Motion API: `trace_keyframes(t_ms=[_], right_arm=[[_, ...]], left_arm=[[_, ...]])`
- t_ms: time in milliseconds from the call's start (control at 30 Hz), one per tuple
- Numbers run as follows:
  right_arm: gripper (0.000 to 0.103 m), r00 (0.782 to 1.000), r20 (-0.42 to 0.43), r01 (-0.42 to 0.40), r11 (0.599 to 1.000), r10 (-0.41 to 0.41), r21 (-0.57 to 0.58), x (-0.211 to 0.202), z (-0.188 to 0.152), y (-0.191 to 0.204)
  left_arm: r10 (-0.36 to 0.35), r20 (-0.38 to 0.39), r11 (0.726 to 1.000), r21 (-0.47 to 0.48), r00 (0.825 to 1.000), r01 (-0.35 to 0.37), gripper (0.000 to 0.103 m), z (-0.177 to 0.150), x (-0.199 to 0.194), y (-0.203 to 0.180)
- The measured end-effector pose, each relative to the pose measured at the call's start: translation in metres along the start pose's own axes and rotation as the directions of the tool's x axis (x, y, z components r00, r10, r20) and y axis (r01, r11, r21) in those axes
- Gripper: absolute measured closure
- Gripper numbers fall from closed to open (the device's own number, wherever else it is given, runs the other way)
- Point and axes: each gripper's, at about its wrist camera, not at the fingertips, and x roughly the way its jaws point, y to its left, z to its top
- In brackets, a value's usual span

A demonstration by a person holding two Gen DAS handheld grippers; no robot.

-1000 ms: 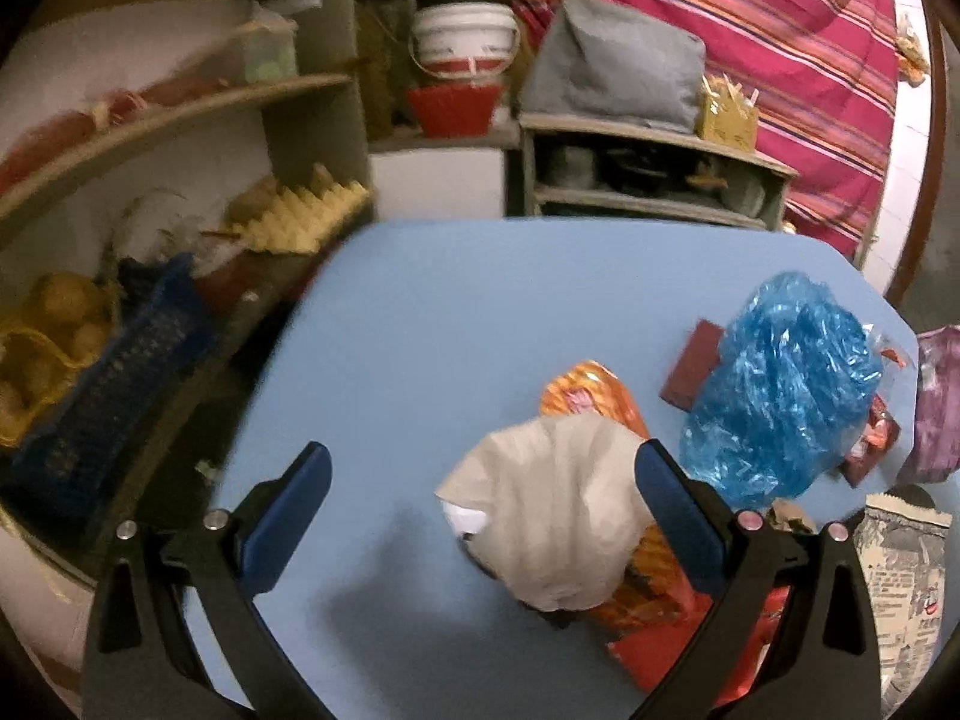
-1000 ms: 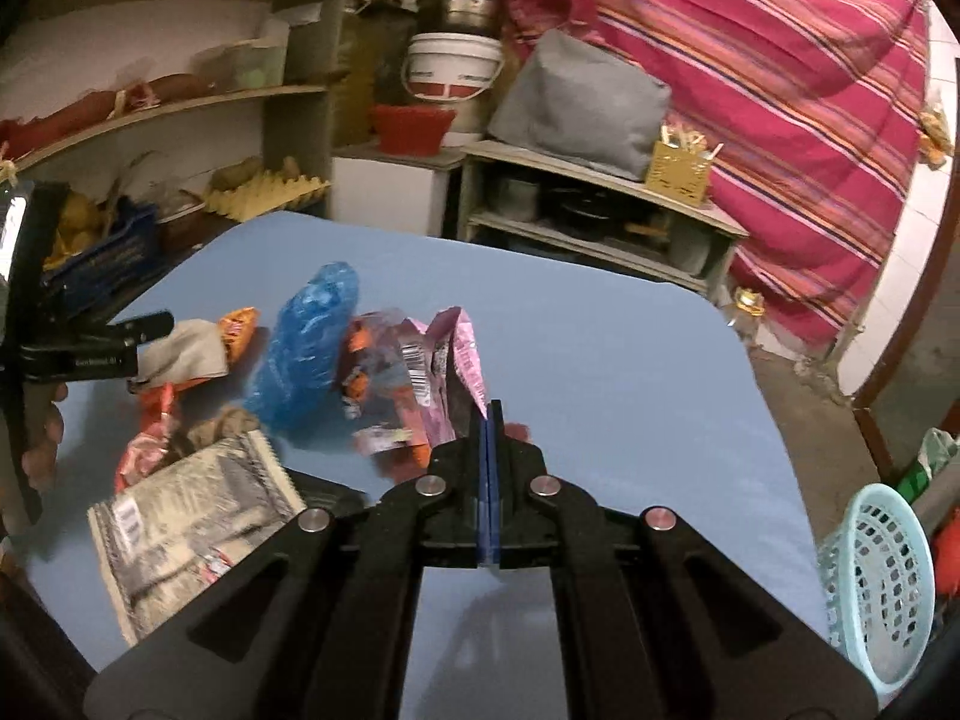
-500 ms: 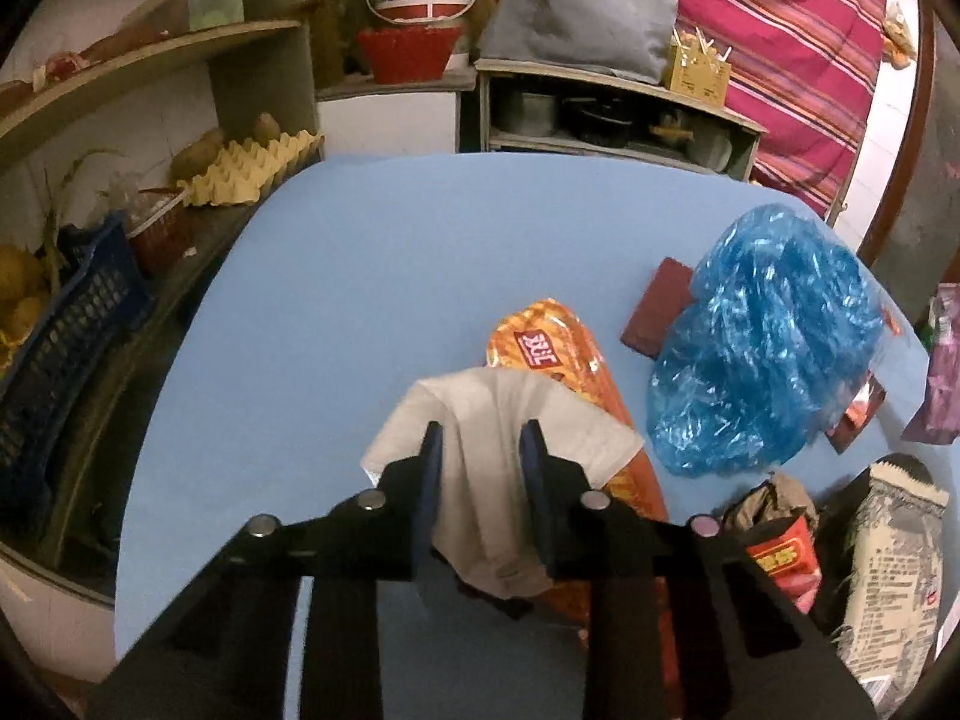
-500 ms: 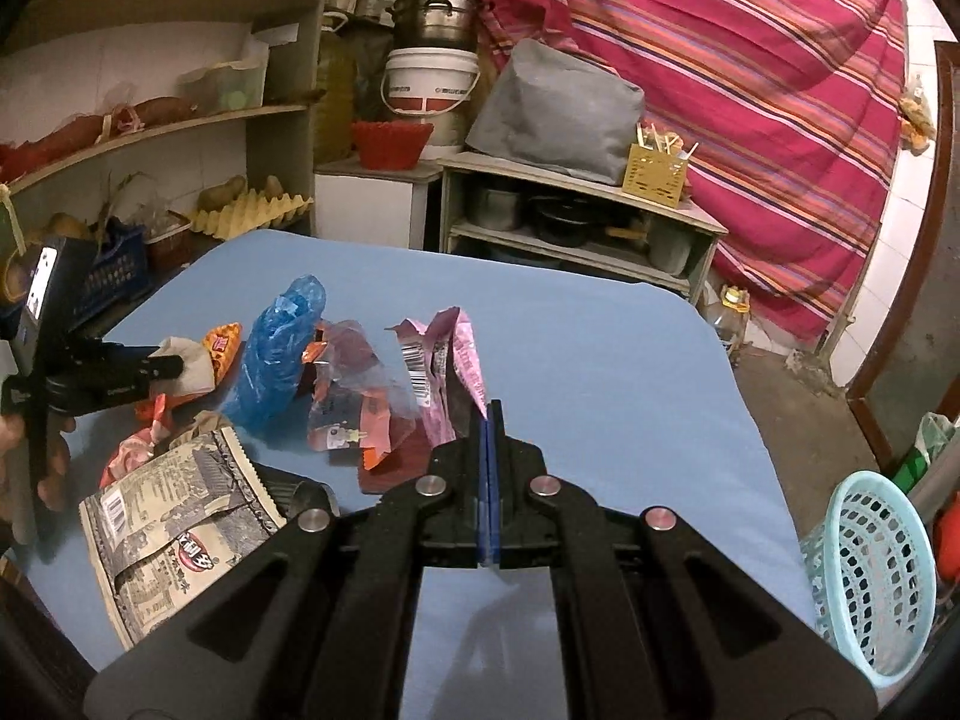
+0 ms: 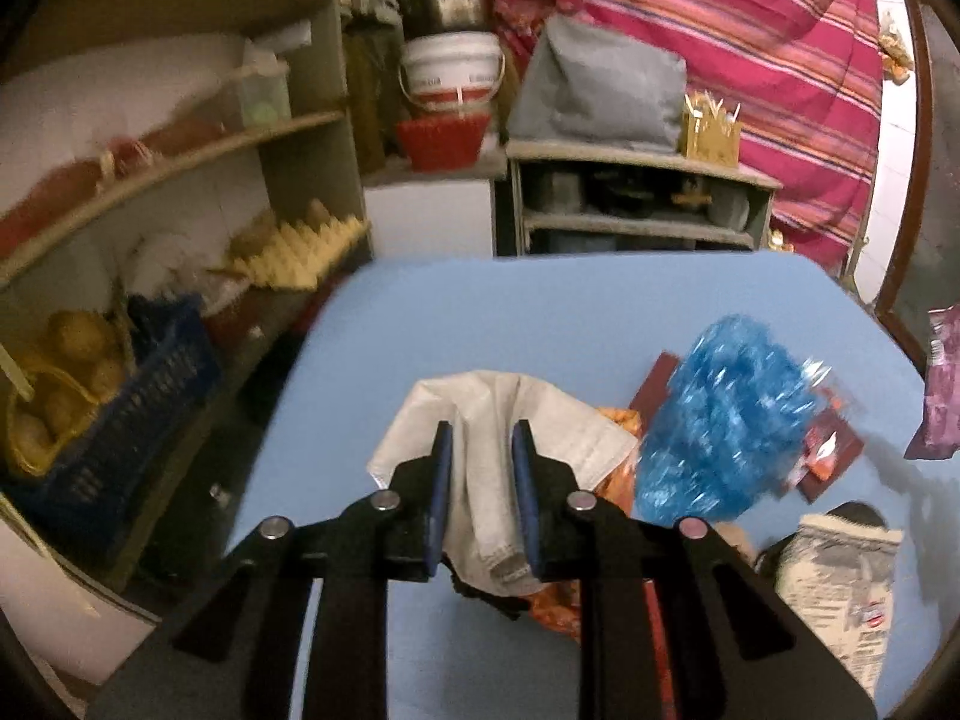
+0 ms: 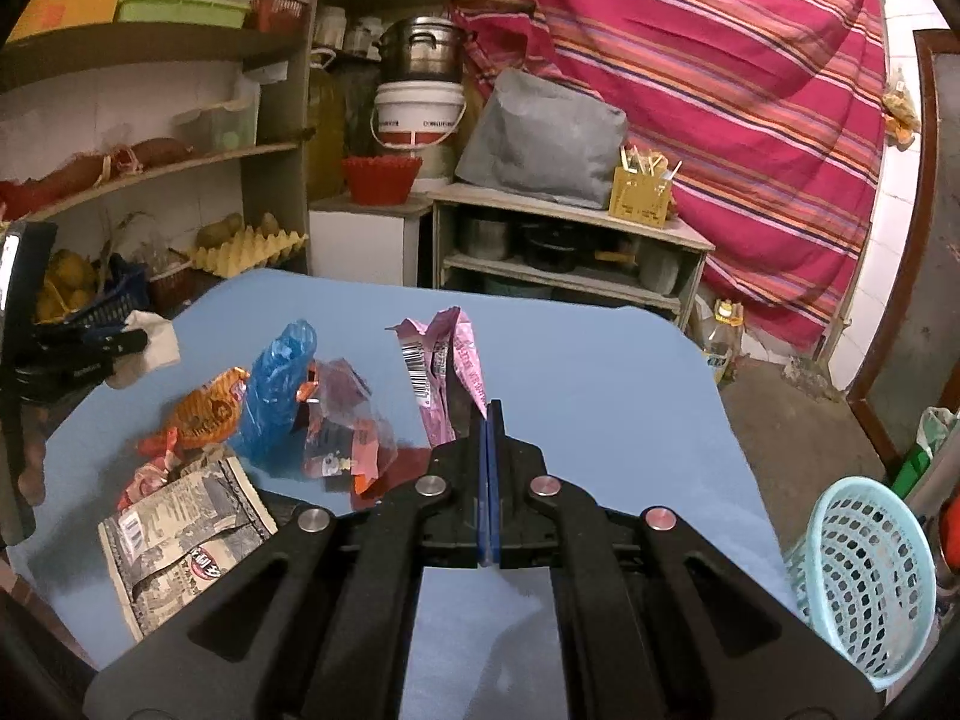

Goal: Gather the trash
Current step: 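Carry both items over the light blue basket and open both grippers to drop them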

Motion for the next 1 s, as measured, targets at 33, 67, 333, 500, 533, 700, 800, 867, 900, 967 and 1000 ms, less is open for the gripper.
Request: trace_keyframes(t_ms=[33, 67, 333, 500, 533, 700, 800, 867, 900, 967, 1000], right_arm=[[0.102, 1.000, 0.010, 0.000, 1.000, 0.000, 0.002, -0.004, 0.002, -0.003], [0.102, 1.000, 0.017, 0.001, 1.000, -0.001, 0.006, -0.007, 0.003, -0.006], [0.102, 0.999, 0.030, 0.017, 1.000, -0.017, 0.008, -0.021, 0.012, -0.032], [0.102, 0.997, 0.056, 0.046, 0.999, -0.046, 0.008, -0.040, 0.015, -0.056], [0.102, 0.997, 0.059, 0.050, 0.999, -0.051, 0.011, -0.043, 0.015, -0.061], [0.102, 0.994, 0.072, 0.079, 0.996, -0.083, 0.048, -0.059, 0.015, -0.096], [0.102, 0.992, 0.075, 0.100, 0.992, -0.105, 0.074, -0.066, 0.013, -0.120], [0.102, 0.989, 0.074, 0.118, 0.989, -0.125, 0.090, -0.072, 0.012, -0.138], [0.102, 0.989, 0.073, 0.125, 0.988, -0.132, 0.096, -0.072, 0.011, -0.144], [0.102, 0.986, 0.072, 0.144, 0.983, -0.153, 0.114, -0.078, 0.008, -0.162], [0.102, 0.985, 0.071, 0.151, 0.982, -0.160, 0.116, -0.080, 0.008, -0.168]], left_arm=[[0.010, 0.016, 1.000, -0.002, 1.000, -0.010, 0.082, 0.003, -0.007, -0.002], [0.013, 0.025, 1.000, -0.006, 1.000, -0.013, 0.082, 0.005, -0.012, -0.003], [0.015, 0.117, 1.000, 0.000, 0.993, -0.015, 0.082, 0.029, -0.054, -0.020], [-0.001, 0.126, 1.000, 0.014, 0.992, -0.001, 0.082, 0.037, -0.066, -0.047], [-0.003, 0.126, 1.000, 0.021, 0.992, 0.001, 0.082, 0.037, -0.068, -0.055], [-0.040, 0.117, 0.999, 0.029, 0.992, 0.037, 0.082, 0.041, -0.072, -0.092], [-0.075, 0.116, 0.997, 0.029, 0.990, 0.072, 0.082, 0.043, -0.073, -0.114], [-0.095, 0.116, 0.995, 0.040, 0.989, 0.091, 0.082, 0.045, -0.073, -0.134], [-0.104, 0.117, 0.994, 0.046, 0.988, 0.099, 0.082, 0.045, -0.073, -0.143], [-0.131, 0.116, 0.990, 0.063, 0.985, 0.125, 0.082, 0.048, -0.074, -0.167], [-0.148, 0.116, 0.987, 0.075, 0.982, 0.140, 0.082, 0.049, -0.073, -0.182]])
